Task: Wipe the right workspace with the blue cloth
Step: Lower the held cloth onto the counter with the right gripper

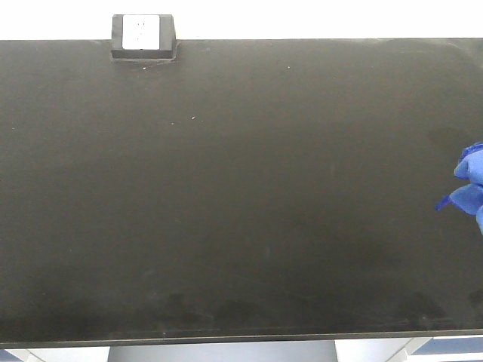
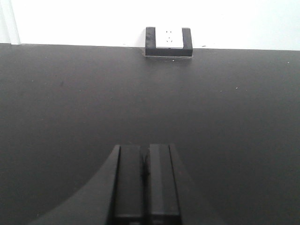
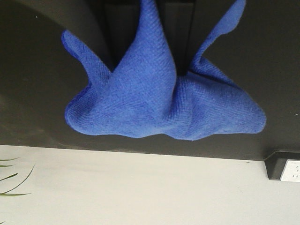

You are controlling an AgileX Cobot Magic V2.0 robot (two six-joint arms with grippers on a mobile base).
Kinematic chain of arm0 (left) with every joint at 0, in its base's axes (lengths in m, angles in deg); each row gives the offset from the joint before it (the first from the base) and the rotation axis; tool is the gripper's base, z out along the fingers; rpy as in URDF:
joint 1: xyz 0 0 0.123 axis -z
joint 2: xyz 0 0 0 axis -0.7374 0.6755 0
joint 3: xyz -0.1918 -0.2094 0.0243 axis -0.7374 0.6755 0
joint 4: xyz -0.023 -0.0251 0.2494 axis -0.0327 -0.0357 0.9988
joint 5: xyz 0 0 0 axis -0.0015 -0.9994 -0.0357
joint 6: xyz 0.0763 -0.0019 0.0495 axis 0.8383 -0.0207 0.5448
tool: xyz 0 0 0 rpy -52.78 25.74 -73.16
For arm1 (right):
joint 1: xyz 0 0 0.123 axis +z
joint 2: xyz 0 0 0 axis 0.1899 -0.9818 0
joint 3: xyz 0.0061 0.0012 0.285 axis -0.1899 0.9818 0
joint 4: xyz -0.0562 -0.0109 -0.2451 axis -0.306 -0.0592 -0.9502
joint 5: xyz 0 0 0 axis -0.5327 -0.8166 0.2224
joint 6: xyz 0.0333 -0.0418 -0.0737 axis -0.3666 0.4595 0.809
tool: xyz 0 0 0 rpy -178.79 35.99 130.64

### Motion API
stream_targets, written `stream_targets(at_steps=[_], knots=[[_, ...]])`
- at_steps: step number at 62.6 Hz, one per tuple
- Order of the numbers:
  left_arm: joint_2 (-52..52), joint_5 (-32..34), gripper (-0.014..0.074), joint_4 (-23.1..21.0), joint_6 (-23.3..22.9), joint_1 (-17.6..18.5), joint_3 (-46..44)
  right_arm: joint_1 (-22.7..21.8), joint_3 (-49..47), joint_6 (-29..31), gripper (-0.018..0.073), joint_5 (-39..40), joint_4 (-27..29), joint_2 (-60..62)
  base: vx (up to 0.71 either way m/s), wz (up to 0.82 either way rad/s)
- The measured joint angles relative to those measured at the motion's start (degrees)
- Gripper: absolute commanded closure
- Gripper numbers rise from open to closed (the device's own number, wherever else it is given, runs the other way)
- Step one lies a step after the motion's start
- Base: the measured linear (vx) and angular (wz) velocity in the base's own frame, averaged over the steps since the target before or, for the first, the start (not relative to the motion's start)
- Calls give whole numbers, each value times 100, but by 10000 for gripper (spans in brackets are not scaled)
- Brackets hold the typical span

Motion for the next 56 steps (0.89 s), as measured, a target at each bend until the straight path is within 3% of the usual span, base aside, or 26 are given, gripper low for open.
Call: stream_targets(at_steps=[27, 41, 56], knots=[[0, 0, 602, 0, 0, 0, 0, 0, 0, 0, 561, 0, 27, 0, 0, 0], [0, 0, 602, 0, 0, 0, 0, 0, 0, 19, 561, -33, 663, -46, 0, 0], [0, 0, 602, 0, 0, 0, 0, 0, -83, 34, 561, -586, 720, -1523, 0, 0]])
